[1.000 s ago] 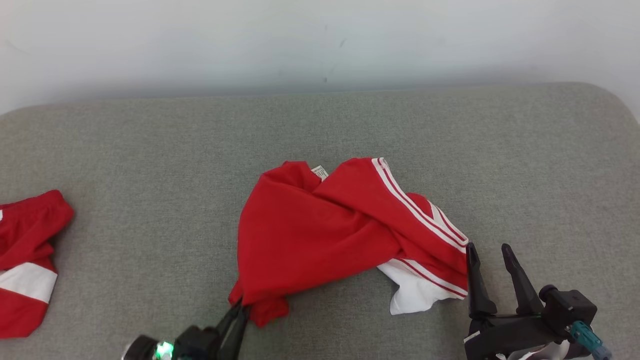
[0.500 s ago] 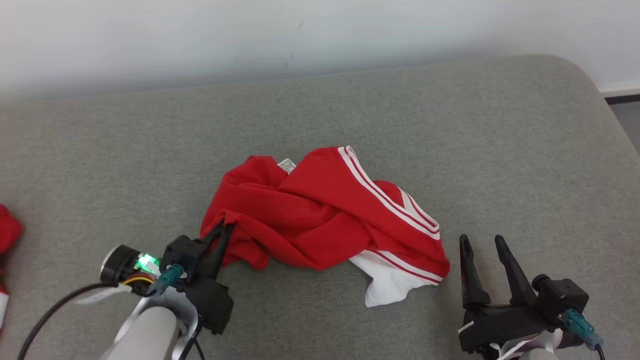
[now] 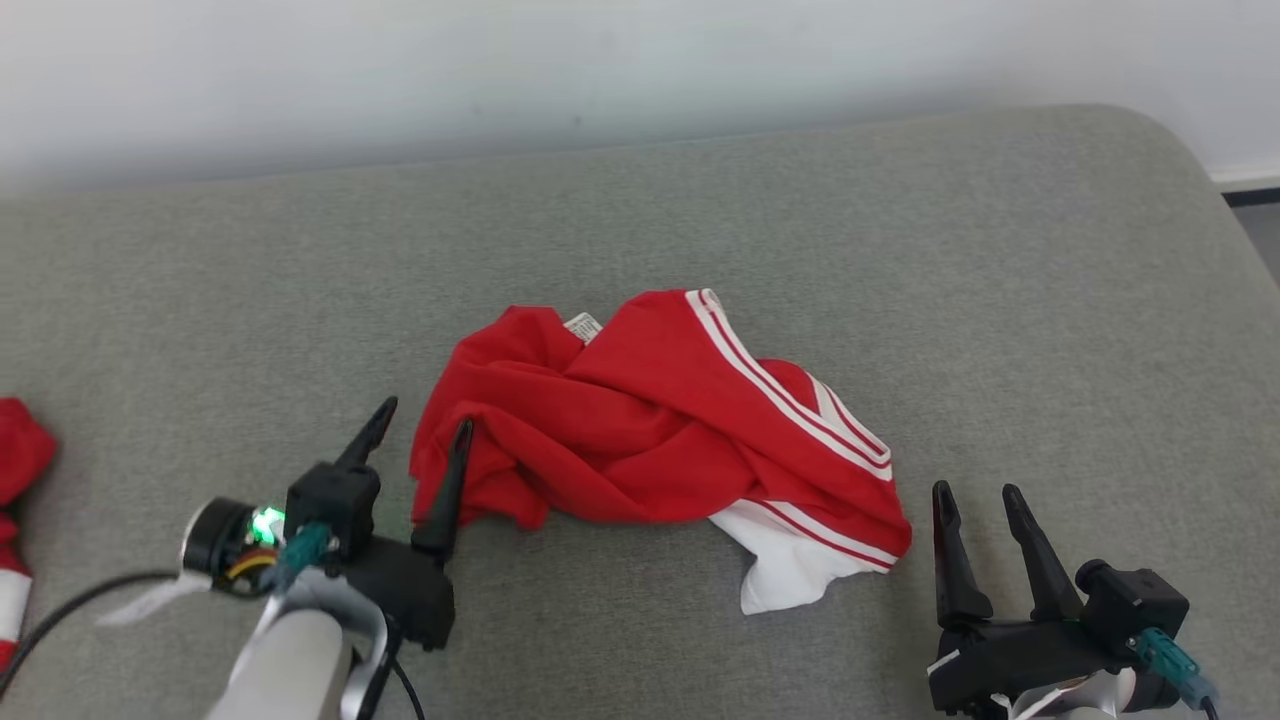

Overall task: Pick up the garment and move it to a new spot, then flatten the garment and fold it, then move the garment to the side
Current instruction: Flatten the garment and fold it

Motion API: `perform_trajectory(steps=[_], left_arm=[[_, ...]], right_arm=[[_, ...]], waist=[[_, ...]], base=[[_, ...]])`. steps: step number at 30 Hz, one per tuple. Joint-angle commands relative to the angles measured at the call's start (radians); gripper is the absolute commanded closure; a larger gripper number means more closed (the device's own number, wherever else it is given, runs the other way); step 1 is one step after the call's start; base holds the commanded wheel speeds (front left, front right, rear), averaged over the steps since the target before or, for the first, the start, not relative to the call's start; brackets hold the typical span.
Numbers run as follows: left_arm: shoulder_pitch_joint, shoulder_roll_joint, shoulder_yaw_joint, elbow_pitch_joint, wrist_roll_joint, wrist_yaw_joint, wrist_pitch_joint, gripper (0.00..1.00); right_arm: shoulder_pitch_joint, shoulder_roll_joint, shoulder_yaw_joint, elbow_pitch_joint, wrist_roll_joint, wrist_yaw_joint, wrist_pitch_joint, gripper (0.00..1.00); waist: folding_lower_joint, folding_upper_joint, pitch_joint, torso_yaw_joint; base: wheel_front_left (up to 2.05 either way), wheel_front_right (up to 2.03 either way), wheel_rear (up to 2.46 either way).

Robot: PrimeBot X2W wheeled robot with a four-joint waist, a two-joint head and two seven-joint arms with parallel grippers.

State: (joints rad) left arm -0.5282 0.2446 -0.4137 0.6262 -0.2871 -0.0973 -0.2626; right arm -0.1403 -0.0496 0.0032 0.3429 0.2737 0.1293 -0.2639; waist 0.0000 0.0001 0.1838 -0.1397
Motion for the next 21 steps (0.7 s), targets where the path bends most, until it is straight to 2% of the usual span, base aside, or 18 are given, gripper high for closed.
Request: perform_trajectory(steps=[1,5,12,21], left_arm=[[0.071,-0.015,0.025,-0.065,0.001,0.016,-0.003,0.0],[0.194,-0.045,0.062,-0.201,0.016,0.037,-0.003,0.0],[0.365,-0.09,0.073,-0.324,0.036,0.05,-0.003,0.0],[0.451,-0.131,0.077,-0.294,0.042,0.032,-0.003,0.0]], right_arm=[[0.01,0.0,-0.003,-0.002,0.008,0.003,0.001,0.0],[0.016,0.0,-0.001,-0.008,0.009,0.003,0.001,0.0],[0.017,0.0,-0.001,-0.009,0.013,0.003,0.001,0.0],[0.011,0.0,0.011,0.001,0.02,0.002,0.001,0.0]], waist=[[0.0,-0.0001,-0.01,0.037],[0.0,-0.0001,-0.01,0.068],[0.0,-0.0001,-0.006,0.089],[0.0,-0.0001,-0.005,0.08]], base=[[0.0,0.0,0.0],[0.0,0.0,0.0],[0.0,0.0,0.0],[0.0,0.0,0.0]])
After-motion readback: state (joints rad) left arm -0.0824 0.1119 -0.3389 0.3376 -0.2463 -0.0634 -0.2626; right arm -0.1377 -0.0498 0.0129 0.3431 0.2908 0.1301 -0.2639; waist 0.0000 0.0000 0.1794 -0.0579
